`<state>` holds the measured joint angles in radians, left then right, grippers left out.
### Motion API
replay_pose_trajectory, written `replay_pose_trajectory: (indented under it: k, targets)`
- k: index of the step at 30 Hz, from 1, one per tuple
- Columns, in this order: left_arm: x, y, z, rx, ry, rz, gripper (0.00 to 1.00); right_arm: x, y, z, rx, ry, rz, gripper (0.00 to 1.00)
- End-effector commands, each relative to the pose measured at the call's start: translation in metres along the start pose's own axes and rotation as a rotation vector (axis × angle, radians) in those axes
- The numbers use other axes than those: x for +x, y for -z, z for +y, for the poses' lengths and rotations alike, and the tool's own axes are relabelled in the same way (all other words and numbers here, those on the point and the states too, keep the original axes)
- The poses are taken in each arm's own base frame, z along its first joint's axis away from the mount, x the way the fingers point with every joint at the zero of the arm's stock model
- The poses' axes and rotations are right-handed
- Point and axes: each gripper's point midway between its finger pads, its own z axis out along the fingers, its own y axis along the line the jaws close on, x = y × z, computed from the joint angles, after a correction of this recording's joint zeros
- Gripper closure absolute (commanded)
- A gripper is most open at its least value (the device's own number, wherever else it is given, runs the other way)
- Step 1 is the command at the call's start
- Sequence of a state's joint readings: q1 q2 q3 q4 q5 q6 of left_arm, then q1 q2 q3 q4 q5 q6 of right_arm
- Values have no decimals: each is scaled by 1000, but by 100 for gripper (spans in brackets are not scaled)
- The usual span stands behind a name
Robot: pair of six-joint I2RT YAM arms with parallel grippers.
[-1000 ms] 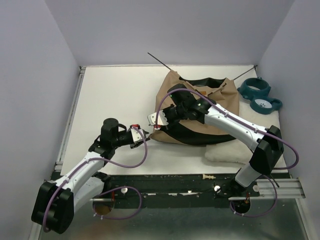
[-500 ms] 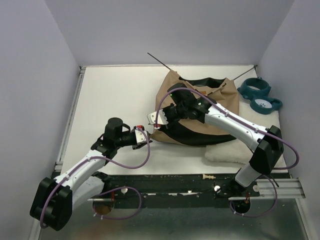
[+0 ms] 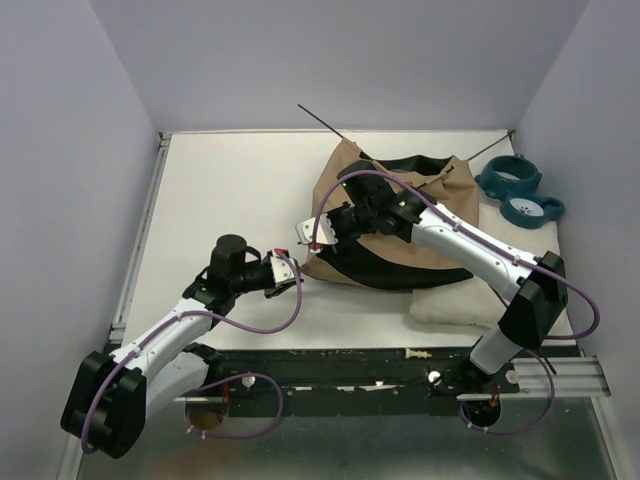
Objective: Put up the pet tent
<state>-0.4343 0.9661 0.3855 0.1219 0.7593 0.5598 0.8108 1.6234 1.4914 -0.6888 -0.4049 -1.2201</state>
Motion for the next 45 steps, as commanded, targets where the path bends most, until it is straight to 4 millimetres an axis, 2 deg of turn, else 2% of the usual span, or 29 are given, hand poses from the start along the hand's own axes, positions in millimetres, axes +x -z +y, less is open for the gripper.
replay_pose_trajectory:
  k: [1,6,11,13,19,22,30,45]
  targets:
    - [-11,-1,9,-27,-16,-14,61,1,4,2,-14,-15,7,99]
    - [-11,0,13,-49,-13,-16,67,0,2,4,-24,-23,-4,99]
    - [-11,-1,15,-56,6,-12,100,1,3,3,-23,-18,2,99]
    - [-13,3,15,-74,20,-19,100,4,5,7,-36,-7,17,99]
    - [-21,22,8,-100,20,-36,100,19,8,36,-100,3,38,99]
    - [-22,26,5,-95,42,-24,100,17,6,44,-123,-6,15,99]
    - [-23,26,7,-93,43,-9,100,3,1,33,-135,-38,-34,99]
    - [-29,26,7,-88,26,-34,100,-4,-22,41,-174,-35,-27,99]
